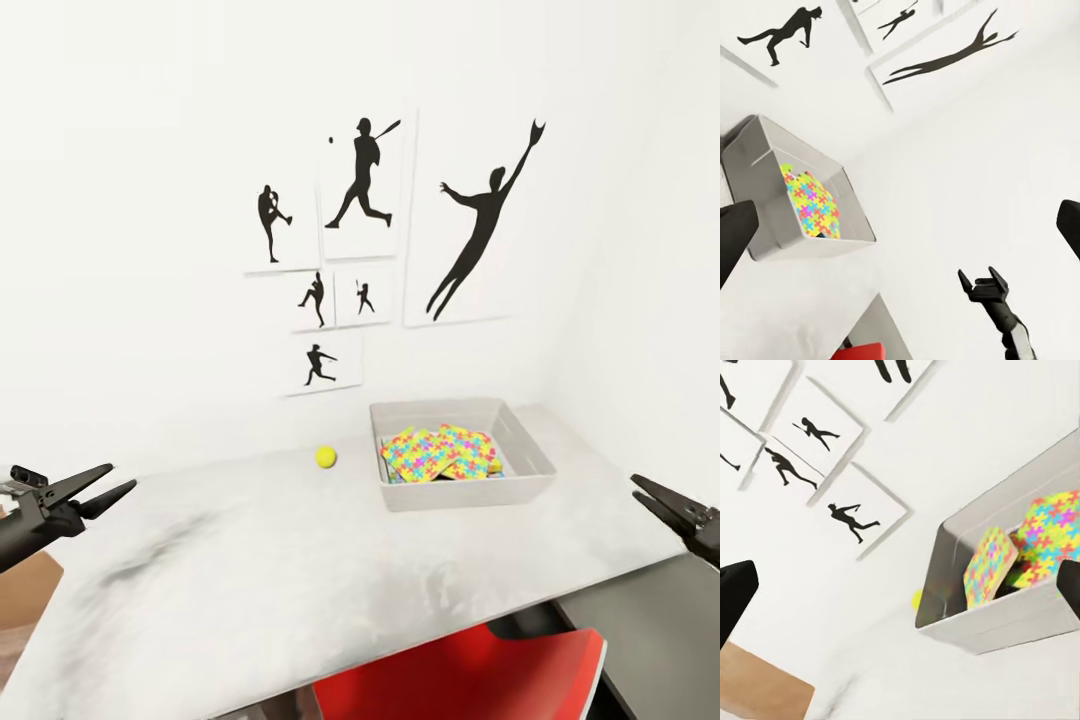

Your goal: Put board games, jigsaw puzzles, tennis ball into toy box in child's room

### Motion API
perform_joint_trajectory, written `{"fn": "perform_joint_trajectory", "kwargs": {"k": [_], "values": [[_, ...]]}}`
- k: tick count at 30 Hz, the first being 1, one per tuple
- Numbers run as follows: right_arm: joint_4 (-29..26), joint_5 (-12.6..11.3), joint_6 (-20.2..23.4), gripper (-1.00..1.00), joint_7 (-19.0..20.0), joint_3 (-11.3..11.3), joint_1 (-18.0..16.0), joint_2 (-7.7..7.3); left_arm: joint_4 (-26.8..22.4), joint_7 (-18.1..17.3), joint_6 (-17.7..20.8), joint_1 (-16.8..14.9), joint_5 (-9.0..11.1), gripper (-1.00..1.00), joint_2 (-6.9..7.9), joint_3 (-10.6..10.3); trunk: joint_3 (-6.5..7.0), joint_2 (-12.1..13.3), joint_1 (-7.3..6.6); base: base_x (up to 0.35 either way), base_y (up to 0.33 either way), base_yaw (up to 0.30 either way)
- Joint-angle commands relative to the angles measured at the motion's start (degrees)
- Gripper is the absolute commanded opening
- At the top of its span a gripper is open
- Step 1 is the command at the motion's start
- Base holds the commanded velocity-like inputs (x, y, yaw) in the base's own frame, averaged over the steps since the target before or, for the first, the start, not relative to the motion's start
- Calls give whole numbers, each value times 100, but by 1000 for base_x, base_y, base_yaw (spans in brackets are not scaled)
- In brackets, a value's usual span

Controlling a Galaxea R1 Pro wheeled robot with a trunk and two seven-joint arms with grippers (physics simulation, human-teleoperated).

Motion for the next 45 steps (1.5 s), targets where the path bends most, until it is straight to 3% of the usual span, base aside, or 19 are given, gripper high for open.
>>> {"fn": "perform_joint_trajectory", "kwargs": {"k": [1, 3, 6, 8, 11, 16, 20, 26, 35, 45], "values": [[-7, 43, 168, 100, -233, 25, -342, -9, 2, -17, 23, -3, -4, 100, 3, 26, -4, -12, 3, 0, 0, 154], [16, 56, 291, 100, -670, 159, -814, -28, 4, -18, 24, -2, -4, 100, 5, 93, 14, -12, 3, 0, 0, 157], [239, 61, 330, 100, -1625, 730, -1514, -81, 5, -19, 26, 0, -5, 100, 5, 185, 40, -12, 3, 0, 0, 162], [348, 51, 330, 100, -2020, 983, -1787, -117, 5, -19, 25, 0, -5, 100, 6, 204, 57, -12, 3, 0, 0, 164], [588, 28, 330, 100, -2821, 1541, -2506, -208, 12, -19, 28, 1, -5, 100, 7, 233, 83, -12, 3, 0, 0, 165], [1068, 46, 330, 100, -3178, 2081, -3203, -223, 35, -20, 32, 1, -5, 100, 12, 268, 125, -12, 3, -33, 14, 167], [1335, 51, 330, 100, -3670, 2595, -3417, -191, 103, -20, 39, 1, -5, 100, 28, 291, 159, -12, 3, -136, 140, 169], [1398, 50, 330, 100, -4231, 2799, -3467, -149, 296, -19, 40, 1, -5, 100, 201, 291, 210, -12, 3, -187, 203, 170], [1409, 59, 330, 100, -4373, 2864, -3477, -141, 355, -19, 33, 1, 1, 100, 234, 290, 285, -12, 3, -86, 249, 171], [1436, 62, 330, 100, -4625, 2908, -3485, -139, 357, -19, 26, 1, -4, 100, 235, 290, 369, -12, 3, 184, 235, 173]]}}
